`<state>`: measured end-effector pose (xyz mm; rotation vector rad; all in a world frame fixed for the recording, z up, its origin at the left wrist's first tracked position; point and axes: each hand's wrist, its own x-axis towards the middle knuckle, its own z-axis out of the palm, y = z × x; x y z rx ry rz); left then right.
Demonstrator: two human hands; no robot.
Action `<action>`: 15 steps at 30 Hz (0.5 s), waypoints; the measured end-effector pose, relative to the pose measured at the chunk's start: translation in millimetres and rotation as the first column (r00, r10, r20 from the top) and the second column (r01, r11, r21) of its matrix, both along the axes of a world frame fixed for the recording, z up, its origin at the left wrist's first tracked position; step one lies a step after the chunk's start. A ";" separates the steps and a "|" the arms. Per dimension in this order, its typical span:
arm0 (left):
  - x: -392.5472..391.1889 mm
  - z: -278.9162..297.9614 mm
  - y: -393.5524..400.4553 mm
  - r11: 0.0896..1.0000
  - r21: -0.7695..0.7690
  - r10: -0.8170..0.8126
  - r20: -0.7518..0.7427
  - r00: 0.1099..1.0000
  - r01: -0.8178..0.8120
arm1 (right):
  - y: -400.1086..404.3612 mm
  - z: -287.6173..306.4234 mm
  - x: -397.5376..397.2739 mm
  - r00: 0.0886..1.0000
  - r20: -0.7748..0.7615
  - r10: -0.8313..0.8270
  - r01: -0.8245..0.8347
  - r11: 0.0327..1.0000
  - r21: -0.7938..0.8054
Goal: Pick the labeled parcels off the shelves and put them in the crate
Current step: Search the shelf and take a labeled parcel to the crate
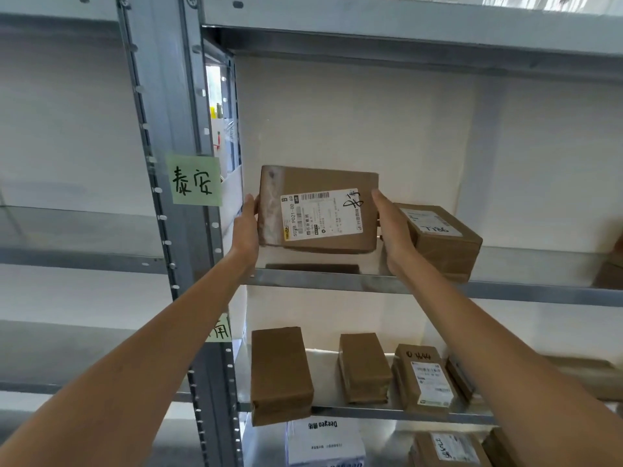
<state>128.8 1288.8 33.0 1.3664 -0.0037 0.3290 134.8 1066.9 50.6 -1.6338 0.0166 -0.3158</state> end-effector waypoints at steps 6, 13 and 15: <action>1.0 8.3 1.4 0.996 -0.040 0.080 0.009 0.997 -0.079 | 0.2 7.1 5.3 0.999 -0.035 0.007 -0.007 1.000 -0.010; 7.7 -0.6 6.0 0.996 0.049 0.072 -0.037 0.997 -0.070 | -0.4 -2.4 6.5 0.997 -0.072 -0.022 0.022 1.000 -0.003; 9.8 -5.5 6.2 0.996 0.070 0.057 -0.062 0.996 -0.053 | -1.3 -5.5 7.3 0.995 -0.101 0.016 -0.017 1.000 -0.005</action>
